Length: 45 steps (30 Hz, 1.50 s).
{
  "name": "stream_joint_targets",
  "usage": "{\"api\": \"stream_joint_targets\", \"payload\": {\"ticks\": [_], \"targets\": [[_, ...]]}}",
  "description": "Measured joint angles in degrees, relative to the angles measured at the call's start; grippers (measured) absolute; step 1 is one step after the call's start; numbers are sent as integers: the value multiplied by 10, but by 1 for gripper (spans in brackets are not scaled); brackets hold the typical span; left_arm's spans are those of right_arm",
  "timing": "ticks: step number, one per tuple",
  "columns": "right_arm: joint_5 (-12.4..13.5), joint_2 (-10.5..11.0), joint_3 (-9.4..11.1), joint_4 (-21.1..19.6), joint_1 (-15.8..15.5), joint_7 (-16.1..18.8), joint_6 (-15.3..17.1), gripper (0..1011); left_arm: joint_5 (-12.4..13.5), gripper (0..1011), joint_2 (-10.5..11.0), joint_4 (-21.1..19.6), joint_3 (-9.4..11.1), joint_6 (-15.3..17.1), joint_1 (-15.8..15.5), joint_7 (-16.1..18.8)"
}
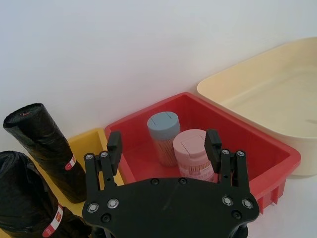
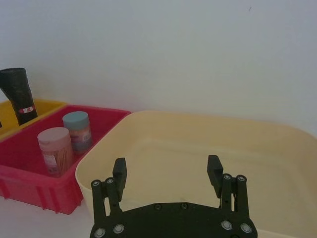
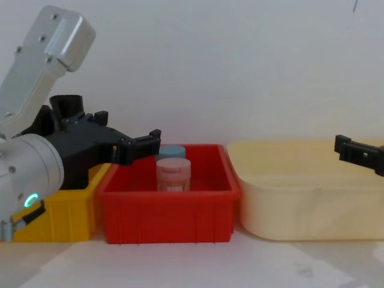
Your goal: Pick up the garbage bag with the one hand and transfer it to the other hand.
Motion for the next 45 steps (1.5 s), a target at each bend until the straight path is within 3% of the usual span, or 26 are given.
{"api": "stream_joint_targets", "payload": {"ticks": [38, 45], "targets": [[0, 0, 0, 0, 1, 1, 0, 1004, 0, 1000, 0, 0, 0, 1, 0, 0], [5, 4, -1, 1, 15, 19, 8, 1004, 2, 1000, 4, -28, -3, 23, 0, -1]]}}
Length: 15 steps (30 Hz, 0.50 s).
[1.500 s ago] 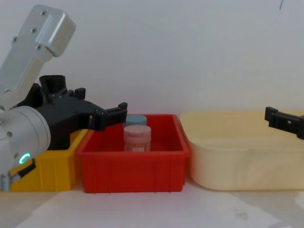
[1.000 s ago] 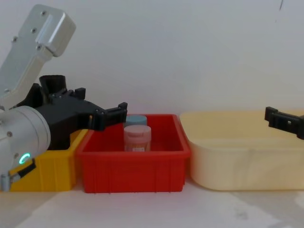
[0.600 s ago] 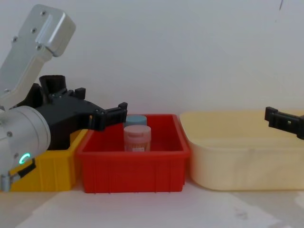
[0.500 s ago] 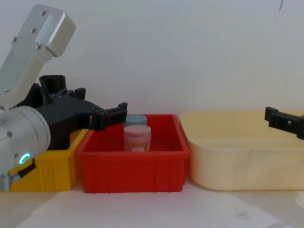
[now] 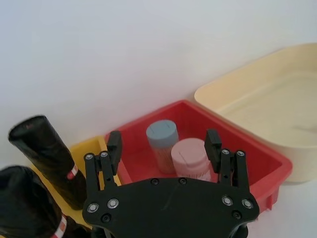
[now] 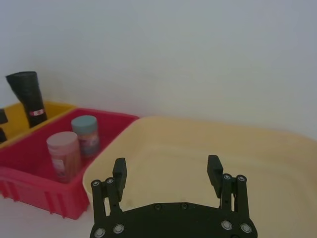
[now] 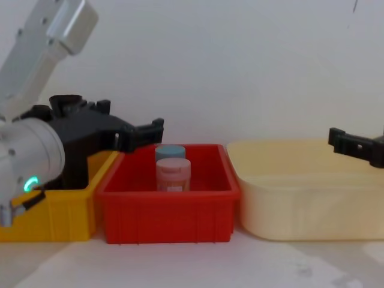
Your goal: Pick up the garbage bag with the one hand and transfer it to the other hand.
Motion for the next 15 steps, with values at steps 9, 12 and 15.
{"api": "stream_joint_targets", "payload": {"ticks": [9, 12, 15], "targets": [[20, 7, -7, 4, 41, 48, 25, 1004, -20, 1000, 32, -112, -42, 74, 43, 4], [28, 8, -12, 9, 62, 67, 36, 1004, -32, 1000, 46, -149, -68, 98, 68, 8], [35, 7, -21, 19, 86, 86, 47, 1004, -47, 1000, 61, -184, -101, 120, 98, 10]]}}
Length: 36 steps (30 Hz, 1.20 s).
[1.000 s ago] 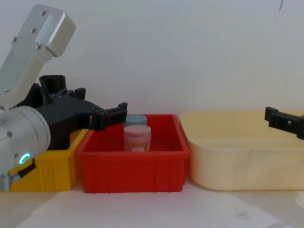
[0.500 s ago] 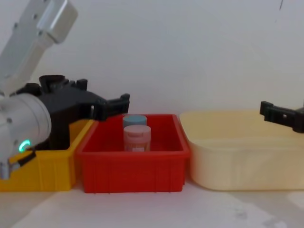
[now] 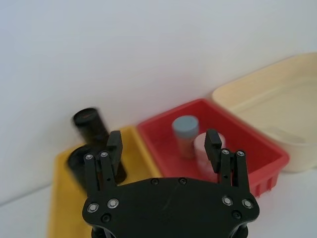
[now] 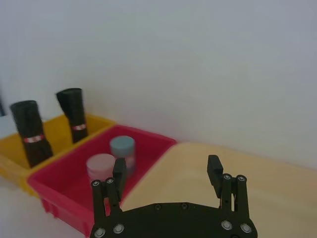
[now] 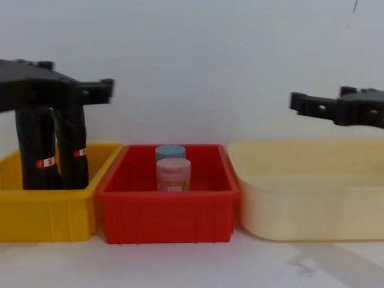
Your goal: Pick up the garbage bag with the one hand and transfer it to the other hand.
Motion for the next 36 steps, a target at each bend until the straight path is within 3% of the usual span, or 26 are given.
{"api": "stream_joint_targets", "payload": {"ticks": [8, 14, 17, 24, 36], "targets": [[14, -25, -37, 60, 90, 46, 32, 1004, -44, 1000, 26, -45, -89, 36, 70, -3], [18, -47, -61, 109, 147, 66, 51, 1004, -65, 1000, 30, -33, -116, 40, 78, -16], [21, -59, -74, 137, 178, 75, 62, 1004, -71, 1000, 30, -20, -117, 40, 71, -24], [24, -73, -92, 170, 215, 85, 82, 1004, -78, 1000, 20, 33, -103, 33, 33, -49], [36, -76, -112, 187, 243, 105, 114, 1005, -77, 1000, -5, 122, -72, 20, -32, -77]]}}
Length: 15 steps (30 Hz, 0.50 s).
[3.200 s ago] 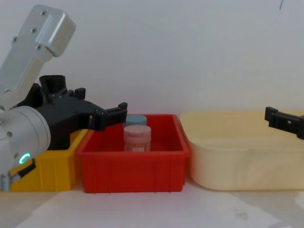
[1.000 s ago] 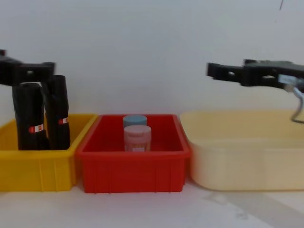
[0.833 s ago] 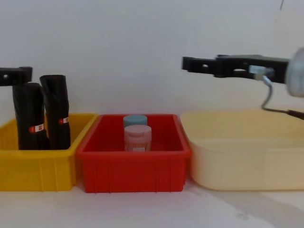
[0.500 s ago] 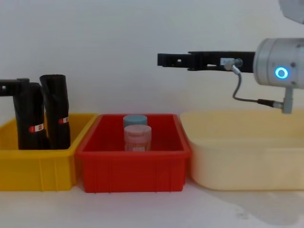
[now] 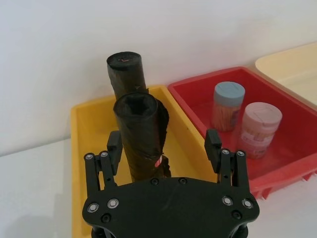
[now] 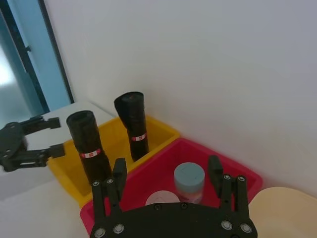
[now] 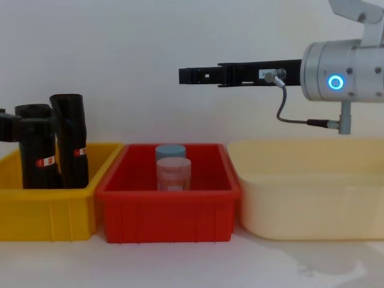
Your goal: Pick up the garbage bag with the one hand and transfer it to the other hand.
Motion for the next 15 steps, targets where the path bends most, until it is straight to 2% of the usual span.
{"api": "stream_joint_targets", "payload": {"ticks": [15], "targets": [[10, 8, -12, 2, 9, 9, 25, 1005, 15, 1000, -16, 61, 10, -12, -41, -7]]}}
